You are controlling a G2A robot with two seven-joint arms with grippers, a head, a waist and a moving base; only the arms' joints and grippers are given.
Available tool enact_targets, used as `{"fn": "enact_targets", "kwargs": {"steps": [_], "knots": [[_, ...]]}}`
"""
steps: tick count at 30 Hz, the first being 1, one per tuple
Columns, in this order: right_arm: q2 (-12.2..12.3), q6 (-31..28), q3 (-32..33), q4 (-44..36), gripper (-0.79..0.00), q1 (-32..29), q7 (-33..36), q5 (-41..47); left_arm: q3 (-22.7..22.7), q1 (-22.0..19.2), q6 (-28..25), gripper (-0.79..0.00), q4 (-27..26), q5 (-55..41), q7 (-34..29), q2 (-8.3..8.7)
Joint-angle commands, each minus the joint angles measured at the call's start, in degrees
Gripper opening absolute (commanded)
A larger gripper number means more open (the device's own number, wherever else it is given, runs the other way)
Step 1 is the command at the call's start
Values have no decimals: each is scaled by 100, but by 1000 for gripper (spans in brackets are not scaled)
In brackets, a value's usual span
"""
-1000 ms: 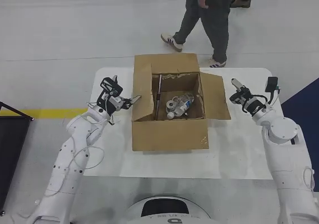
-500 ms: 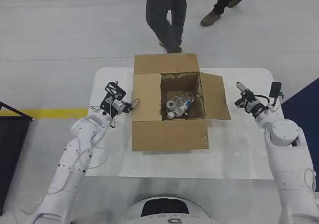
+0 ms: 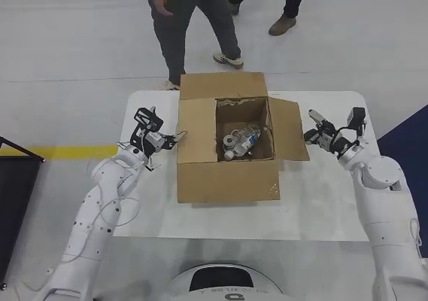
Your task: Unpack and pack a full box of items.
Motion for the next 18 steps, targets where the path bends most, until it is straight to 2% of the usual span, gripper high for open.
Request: {"fn": "enact_targets", "kwargs": {"steps": [1,5,10,18], "knots": [[32,-153,244,38,0,-38,551,711,1,0,-3,0,22,-15,9,6],[88,-220,483,-37,0,-68,1551,1502,-8,-10,-8,0,75,-53,42,18],[101,-91,234,-294,0,67,2195,1666,-45,-8,2,0,109,-137,114,33],[45,171,-637,-1142,0,376,1600,779,-129,43,2,0,134,-227,239,67]]}}
